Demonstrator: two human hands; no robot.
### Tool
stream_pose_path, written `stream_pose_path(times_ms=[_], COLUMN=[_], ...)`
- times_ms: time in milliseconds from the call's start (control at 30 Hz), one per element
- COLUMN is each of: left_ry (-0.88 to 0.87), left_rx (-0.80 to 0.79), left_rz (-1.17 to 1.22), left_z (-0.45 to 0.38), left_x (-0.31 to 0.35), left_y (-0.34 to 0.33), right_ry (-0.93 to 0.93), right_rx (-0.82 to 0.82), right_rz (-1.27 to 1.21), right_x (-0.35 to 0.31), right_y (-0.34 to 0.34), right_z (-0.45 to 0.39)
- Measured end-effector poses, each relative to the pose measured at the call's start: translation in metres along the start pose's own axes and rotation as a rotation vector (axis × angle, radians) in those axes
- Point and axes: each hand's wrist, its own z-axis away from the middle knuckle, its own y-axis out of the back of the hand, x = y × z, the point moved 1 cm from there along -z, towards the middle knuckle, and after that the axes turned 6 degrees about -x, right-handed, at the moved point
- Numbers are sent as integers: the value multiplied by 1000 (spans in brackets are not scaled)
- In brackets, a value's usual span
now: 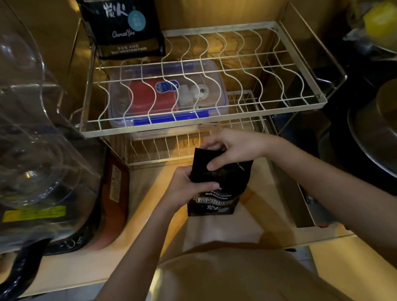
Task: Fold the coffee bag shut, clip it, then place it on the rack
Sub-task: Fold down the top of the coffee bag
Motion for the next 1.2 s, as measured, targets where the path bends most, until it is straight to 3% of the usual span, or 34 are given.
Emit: stream_pose_path(times_ms=[233,433,567,733,900,1033,1100,1200], left_ry=[22,-1,-10,-73,-153,-155,-148,-137], left_rx=[12,15,-6,15,258,210,196,209], left_rz=[12,-1,7,112,154,60,97,167], left_z=[2,5,6,12,11,12,12,14], left_x=[-2,-2,4,16,21,22,21,18], left_y=[-6,-11,-7,5,19,8,5,3], right_ry=[46,-24,-48,-31,-120,47,72,106], right_rx=[185,104,144,222,330,419,446,497], right_rz=[393,189,74,243,339,431,296,-207], right_x=[-7,-3,3,4,4,5,11,25], right_y=[-19,-14,-13,-9,-4,-25,-29,-24], right_z=[-8,-10,-6,1,7,7,10,23])
